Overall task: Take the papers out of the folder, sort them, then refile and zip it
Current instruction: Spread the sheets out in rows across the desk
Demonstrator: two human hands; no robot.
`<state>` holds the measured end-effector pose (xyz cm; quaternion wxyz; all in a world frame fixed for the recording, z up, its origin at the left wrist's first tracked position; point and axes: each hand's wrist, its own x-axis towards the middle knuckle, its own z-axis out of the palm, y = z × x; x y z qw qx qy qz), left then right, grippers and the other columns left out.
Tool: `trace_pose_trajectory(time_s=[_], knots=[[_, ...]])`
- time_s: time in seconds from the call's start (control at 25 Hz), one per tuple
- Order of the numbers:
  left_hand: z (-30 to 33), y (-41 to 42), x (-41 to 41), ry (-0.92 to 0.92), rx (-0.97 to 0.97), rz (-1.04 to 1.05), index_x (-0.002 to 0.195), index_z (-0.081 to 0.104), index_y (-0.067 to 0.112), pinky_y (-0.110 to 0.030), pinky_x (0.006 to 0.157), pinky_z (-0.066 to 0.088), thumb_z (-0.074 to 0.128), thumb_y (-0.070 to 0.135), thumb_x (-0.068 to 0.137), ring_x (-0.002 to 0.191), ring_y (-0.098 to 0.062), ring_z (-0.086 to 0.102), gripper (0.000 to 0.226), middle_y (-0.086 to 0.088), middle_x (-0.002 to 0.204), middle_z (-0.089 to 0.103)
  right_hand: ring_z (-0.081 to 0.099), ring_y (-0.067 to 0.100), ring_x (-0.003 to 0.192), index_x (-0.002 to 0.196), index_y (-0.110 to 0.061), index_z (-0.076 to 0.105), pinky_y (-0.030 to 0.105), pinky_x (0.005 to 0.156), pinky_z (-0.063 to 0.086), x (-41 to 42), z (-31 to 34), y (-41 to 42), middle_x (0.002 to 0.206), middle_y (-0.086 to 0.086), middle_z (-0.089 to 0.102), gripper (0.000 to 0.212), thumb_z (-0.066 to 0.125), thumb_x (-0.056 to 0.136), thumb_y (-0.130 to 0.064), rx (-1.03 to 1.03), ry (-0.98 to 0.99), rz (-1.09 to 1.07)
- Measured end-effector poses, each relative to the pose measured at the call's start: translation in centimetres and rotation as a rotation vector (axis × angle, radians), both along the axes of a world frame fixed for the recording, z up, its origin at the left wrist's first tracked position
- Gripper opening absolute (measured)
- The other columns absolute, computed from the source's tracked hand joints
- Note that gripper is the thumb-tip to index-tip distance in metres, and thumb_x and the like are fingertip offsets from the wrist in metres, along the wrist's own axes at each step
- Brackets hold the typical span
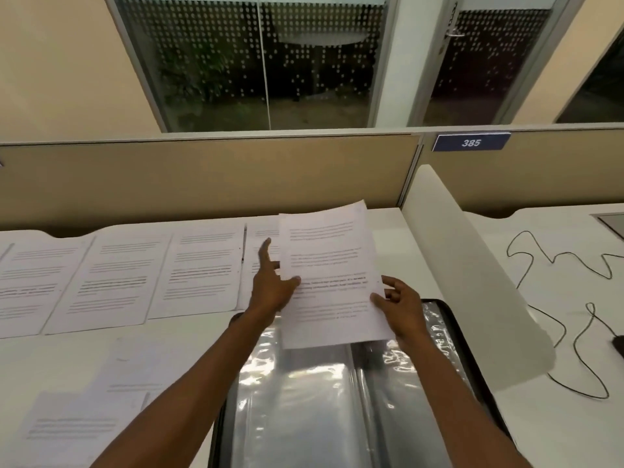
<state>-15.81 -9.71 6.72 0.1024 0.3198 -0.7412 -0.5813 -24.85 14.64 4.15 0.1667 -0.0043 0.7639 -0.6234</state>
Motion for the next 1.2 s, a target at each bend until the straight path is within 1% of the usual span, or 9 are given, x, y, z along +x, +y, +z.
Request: trace_pose_trajectory(time_s=[0.16, 0.36, 0.44, 0.52, 0.6, 0.72, 0.92, 1.08, 1.2], knots=[[-2.5, 3.3, -4.2, -0.139, -0.263, -0.207, 0.138, 0.051, 0.023, -0.043, 0.109, 0.044, 0.080, 0.016, 0.081, 0.126, -0.025, 0.052, 0.064, -0.005, 0.143, 0.048, 0.071, 0.026, 0.094, 0.116, -0.020, 0.066, 0.044, 0.086, 0.059, -6.6, -1.4, 1.9, 0.105, 0.008, 0.073, 0.034, 0.074, 0.086, -0.005, 0.085, 0.018, -0.094], [-4.7, 5.4, -9.2, -0.167, -0.299, -0.309, 0.145, 0.046, 0.008, -0.029, 0.118, 0.028, 0.076, 0.008, 0.082, 0.146, -0.025, 0.030, 0.069, -0.009, 0.162, 0.021, 0.069, 0.024, 0.095, 0.116, -0.014, 0.071, 0.044, 0.098, 0.054, -12.9, -3.3, 2.5, 0.101, 0.005, 0.071, 0.036, 0.080, 0.082, -0.013, 0.246, 0.068, -0.155], [-5.1, 5.6, -10.3, -0.177, -0.320, -0.317, 0.148, 0.039, 0.002, -0.007, 0.106, 0.022, 0.073, 0.004, 0.084, 0.143, -0.023, 0.033, 0.072, -0.009, 0.158, 0.031, 0.066, 0.022, 0.093, 0.119, -0.010, 0.071, 0.038, 0.098, 0.052, -14.2, -3.9, 2.3, 0.098, 0.004, 0.069, 0.038, 0.081, 0.082, -0.015, 0.304, 0.085, -0.130], [-5.7, 5.8, -10.9, -0.168, -0.369, -0.319, 0.145, 0.040, -0.002, -0.001, 0.093, 0.021, 0.068, 0.000, 0.086, 0.136, -0.024, 0.042, 0.066, -0.011, 0.150, 0.042, 0.067, 0.023, 0.094, 0.121, -0.010, 0.070, 0.036, 0.096, 0.052, -14.9, -4.7, 2.0, 0.102, 0.007, 0.072, 0.040, 0.081, 0.083, -0.016, 0.321, 0.097, -0.110], [-6.1, 6.2, -10.9, -0.164, -0.428, -0.303, 0.132, 0.054, -0.006, -0.008, 0.100, 0.022, 0.063, -0.002, 0.088, 0.132, -0.030, 0.043, 0.045, -0.016, 0.148, 0.043, 0.068, 0.023, 0.098, 0.125, -0.011, 0.069, 0.032, 0.094, 0.051, -15.3, -5.5, 1.6, 0.108, 0.010, 0.073, 0.043, 0.080, 0.084, -0.016, 0.317, 0.104, -0.077], [-7.7, 6.0, -10.8, -0.190, -0.549, -0.361, 0.123, 0.063, -0.003, -0.037, 0.119, 0.022, 0.064, 0.010, 0.089, 0.142, -0.038, 0.029, 0.036, -0.018, 0.153, 0.038, 0.065, 0.020, 0.104, 0.134, -0.013, 0.063, 0.025, 0.094, 0.046, -15.1, -6.6, 1.4, 0.120, 0.009, 0.071, 0.051, 0.078, 0.086, -0.015, 0.355, 0.130, 0.001], [-9.3, 5.3, -10.7, -0.212, -0.620, -0.383, 0.120, 0.066, 0.001, -0.040, 0.119, 0.014, 0.062, 0.024, 0.089, 0.144, -0.040, 0.027, 0.039, -0.018, 0.138, 0.054, 0.053, 0.029, 0.130, 0.152, -0.009, 0.041, 0.040, 0.111, 0.042, -14.3, -7.2, 1.2, 0.143, 0.013, 0.055, 0.075, 0.077, 0.087, -0.019, 0.474, 0.231, 0.132], [-9.5, 5.5, -10.8, -0.236, -0.645, -0.415, 0.124, 0.064, 0.004, -0.039, 0.119, 0.011, 0.055, 0.035, 0.090, 0.145, -0.036, 0.024, 0.048, -0.015, 0.138, 0.053, 0.051, 0.033, 0.125, 0.131, -0.014, 0.062, 0.043, 0.098, 0.045, -13.3, -8.4, 1.2, 0.132, 0.007, 0.060, 0.042, 0.067, 0.090, -0.025, 0.823, 0.531, 0.240], [-9.5, 5.4, -10.3, -0.236, -0.648, -0.457, 0.135, 0.057, 0.008, -0.040, 0.120, 0.008, 0.054, 0.041, 0.090, 0.148, -0.035, 0.018, 0.056, -0.015, 0.150, 0.044, 0.054, 0.033, 0.121, 0.118, -0.013, 0.071, 0.043, 0.095, 0.045, -13.1, -8.7, 1.2, 0.126, 0.006, 0.066, 0.028, 0.062, 0.094, -0.027, 0.901, 0.576, 0.293]])
